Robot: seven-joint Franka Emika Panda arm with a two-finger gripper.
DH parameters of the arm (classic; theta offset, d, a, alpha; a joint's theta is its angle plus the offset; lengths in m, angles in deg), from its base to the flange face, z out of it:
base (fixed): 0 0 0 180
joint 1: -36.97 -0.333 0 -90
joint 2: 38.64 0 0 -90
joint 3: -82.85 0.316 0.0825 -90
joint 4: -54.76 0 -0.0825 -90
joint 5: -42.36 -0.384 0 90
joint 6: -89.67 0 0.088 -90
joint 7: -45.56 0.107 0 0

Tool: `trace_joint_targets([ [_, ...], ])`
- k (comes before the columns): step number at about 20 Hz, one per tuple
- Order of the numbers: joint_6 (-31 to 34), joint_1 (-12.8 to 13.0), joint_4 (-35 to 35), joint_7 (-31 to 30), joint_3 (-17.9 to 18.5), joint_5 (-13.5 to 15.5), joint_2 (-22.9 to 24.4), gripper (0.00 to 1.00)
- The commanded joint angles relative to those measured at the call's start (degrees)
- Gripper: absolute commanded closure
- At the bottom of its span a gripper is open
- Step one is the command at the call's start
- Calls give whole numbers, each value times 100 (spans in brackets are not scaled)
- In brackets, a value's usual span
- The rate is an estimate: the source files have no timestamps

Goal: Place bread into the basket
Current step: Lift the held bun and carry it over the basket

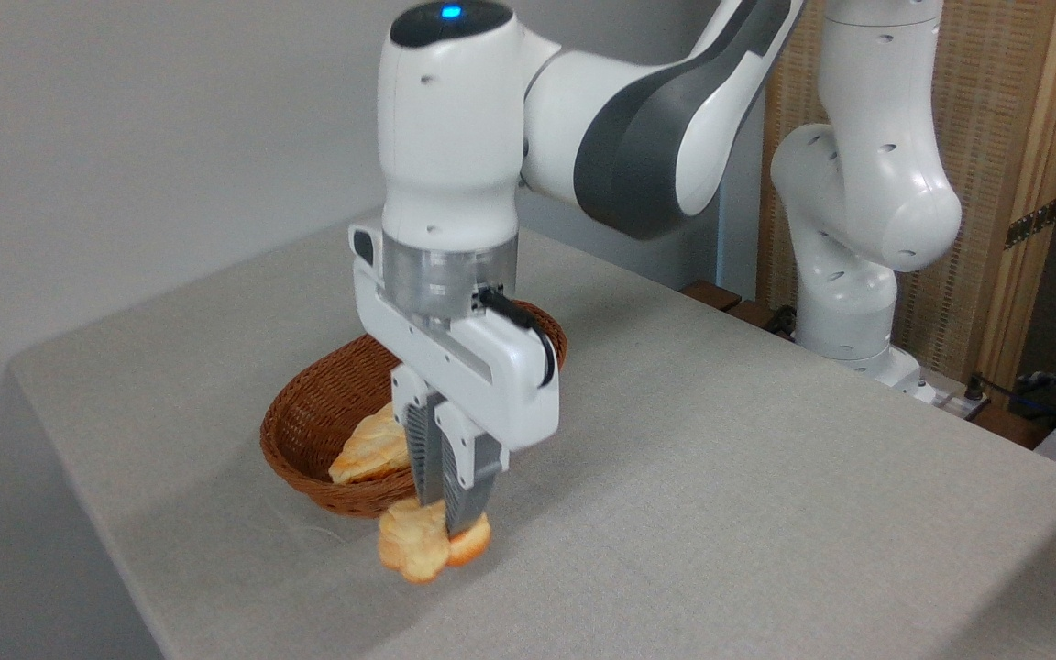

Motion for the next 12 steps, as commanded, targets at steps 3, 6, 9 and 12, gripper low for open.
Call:
trace_joint_targets([
  [3, 240, 57, -270, -119, -398, 509, 217, 71],
  [6, 583, 57, -393, -515, -741, 500, 226, 70],
  [9, 890, 65, -437, -919, -970, 491, 226, 69],
  [12, 1119, 57, -516, -1340, -1242, 473, 226, 69],
])
